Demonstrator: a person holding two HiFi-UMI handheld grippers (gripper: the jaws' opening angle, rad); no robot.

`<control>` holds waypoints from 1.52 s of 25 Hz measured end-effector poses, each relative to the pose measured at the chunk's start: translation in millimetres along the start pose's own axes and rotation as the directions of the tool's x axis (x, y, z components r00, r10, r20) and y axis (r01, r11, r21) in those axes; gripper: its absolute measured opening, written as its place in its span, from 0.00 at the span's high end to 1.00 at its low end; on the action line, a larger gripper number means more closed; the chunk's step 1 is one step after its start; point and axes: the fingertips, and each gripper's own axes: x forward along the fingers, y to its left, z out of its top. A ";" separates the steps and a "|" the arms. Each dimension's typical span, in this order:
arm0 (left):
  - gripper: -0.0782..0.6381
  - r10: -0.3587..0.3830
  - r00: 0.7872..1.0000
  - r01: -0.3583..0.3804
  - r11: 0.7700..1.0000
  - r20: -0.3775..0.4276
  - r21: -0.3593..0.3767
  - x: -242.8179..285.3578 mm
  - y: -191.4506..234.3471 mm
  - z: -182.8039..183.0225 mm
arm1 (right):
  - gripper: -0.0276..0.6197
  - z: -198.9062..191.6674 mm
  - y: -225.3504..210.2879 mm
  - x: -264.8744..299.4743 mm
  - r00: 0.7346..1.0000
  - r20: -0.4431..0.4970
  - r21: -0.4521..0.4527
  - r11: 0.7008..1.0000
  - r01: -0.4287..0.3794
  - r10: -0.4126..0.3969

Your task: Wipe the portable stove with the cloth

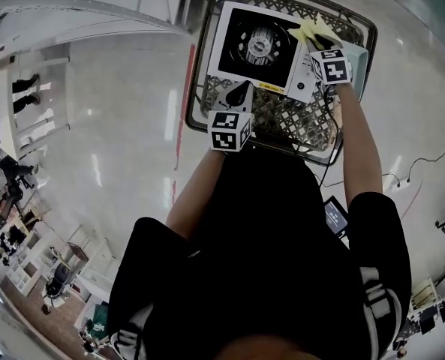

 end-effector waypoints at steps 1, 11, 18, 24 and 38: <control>0.86 -0.001 1.000 0.001 1.000 0.000 0.001 -0.1 -0.5 0.5 | 0.79 -1.4 1.5 -1.6 1.000 0.000 0.003 1.000 -0.001 0.001; 0.86 -0.006 1.000 0.006 1.000 -0.009 -0.003 1.5 -8.4 -5.3 | 0.79 -18.2 20.8 -17.1 0.999 0.003 0.001 0.999 -0.033 0.033; 0.86 -0.005 1.000 0.005 1.000 -0.019 -0.004 2.6 -12.0 -12.5 | 0.79 -31.8 34.8 -24.5 0.999 0.005 0.013 0.998 -0.053 0.053; 0.86 -0.003 1.000 0.003 1.000 -0.026 -0.005 -1.4 -14.2 -17.2 | 0.79 -39.0 46.1 -34.5 0.998 0.007 0.043 0.997 -0.059 0.059; 0.86 0.005 1.000 -0.005 1.000 -0.023 -0.014 -7.0 -13.8 -22.6 | 0.84 -68.7 78.8 -55.2 0.995 -0.012 0.070 0.993 -0.095 0.096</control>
